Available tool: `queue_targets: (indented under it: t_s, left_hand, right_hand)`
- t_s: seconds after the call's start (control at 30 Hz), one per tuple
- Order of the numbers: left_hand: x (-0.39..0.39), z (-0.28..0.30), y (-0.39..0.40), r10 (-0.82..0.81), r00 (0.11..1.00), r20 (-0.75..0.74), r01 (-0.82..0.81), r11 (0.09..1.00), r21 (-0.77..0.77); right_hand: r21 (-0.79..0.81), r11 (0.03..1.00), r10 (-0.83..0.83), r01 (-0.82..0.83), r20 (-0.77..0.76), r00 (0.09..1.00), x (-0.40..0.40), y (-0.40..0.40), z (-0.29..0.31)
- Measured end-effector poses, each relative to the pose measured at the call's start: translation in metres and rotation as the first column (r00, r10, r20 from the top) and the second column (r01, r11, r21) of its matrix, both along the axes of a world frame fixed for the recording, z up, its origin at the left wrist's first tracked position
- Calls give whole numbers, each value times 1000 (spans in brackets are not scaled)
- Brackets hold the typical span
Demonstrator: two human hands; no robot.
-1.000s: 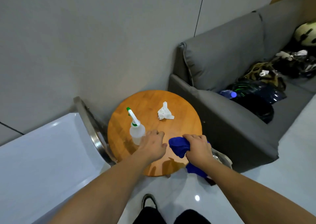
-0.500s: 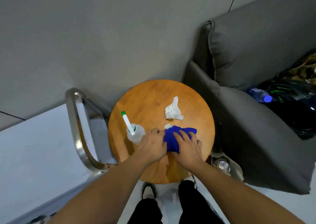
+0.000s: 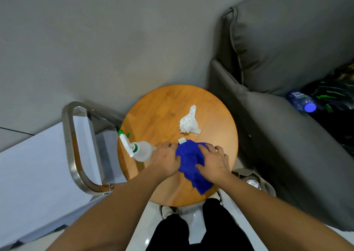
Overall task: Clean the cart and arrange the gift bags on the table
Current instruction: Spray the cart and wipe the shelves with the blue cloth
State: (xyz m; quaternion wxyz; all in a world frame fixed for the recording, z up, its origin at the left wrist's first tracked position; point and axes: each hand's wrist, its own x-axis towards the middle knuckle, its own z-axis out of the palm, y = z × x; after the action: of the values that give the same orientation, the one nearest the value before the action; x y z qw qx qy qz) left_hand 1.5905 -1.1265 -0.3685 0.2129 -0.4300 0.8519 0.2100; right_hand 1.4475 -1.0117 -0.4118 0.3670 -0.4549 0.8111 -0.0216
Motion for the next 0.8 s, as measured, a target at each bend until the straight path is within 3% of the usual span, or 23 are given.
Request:
queue_targets:
  t_s: [0.37,0.8]
  left_hand:
    - [-48,66,-25,-216,969,-116,193,965,-180]
    - [-34,147,-29,-440,866,-238,345,870,-353]
  right_hand:
    - [-278,935,-219,219,33,975,-19,-37,54]
    - [-429,832,-449,353,-144,882,12,-12,146]
